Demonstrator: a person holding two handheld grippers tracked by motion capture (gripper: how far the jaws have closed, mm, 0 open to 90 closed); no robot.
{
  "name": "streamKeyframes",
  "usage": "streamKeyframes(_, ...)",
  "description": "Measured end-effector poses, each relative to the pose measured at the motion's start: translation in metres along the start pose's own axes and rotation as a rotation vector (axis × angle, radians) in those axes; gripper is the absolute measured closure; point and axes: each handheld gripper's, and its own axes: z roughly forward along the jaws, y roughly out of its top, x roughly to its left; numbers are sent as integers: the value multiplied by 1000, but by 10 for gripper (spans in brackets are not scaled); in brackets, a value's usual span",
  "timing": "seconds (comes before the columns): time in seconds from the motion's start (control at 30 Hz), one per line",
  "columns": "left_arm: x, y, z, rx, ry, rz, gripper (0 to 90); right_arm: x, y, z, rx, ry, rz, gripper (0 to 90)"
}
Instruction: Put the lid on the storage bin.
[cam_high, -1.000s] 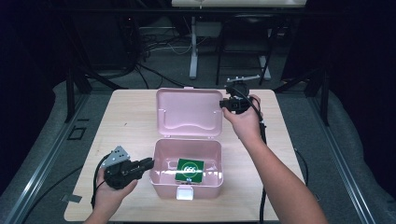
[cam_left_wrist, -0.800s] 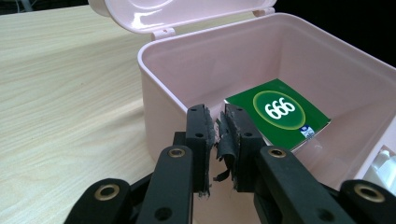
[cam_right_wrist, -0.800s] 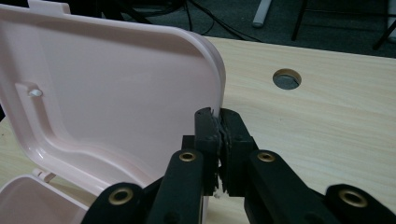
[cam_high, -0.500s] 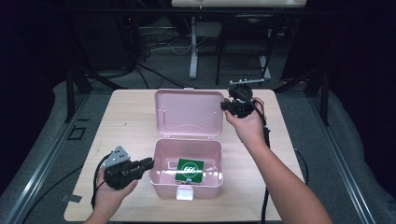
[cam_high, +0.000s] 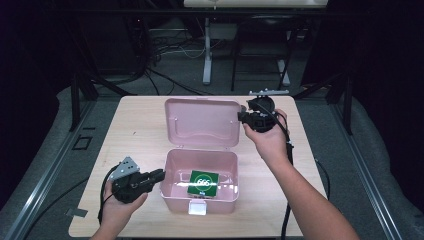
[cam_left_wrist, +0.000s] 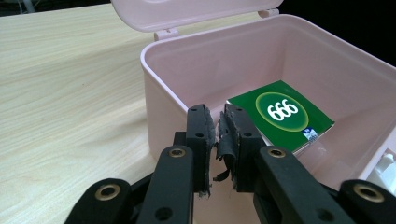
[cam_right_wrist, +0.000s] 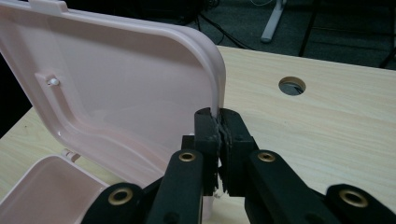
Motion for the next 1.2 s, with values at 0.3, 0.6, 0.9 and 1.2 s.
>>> streamKeyframes(0.3,-2,-1,-2,4,1,2,807,4,-10,-10,-43,17,-37,869)
streamKeyframes(0.6,-3,-2,-4,9,-3,4,805,10,-21,-20,-84,33,-68,869)
streamKeyframes(0.9,-3,-2,-3,5,-4,5,799,13,-32,-28,-120,32,-98,868)
streamKeyframes(1.2,-3,-2,-4,5,-4,5,799,16,-42,-35,-150,37,-109,863)
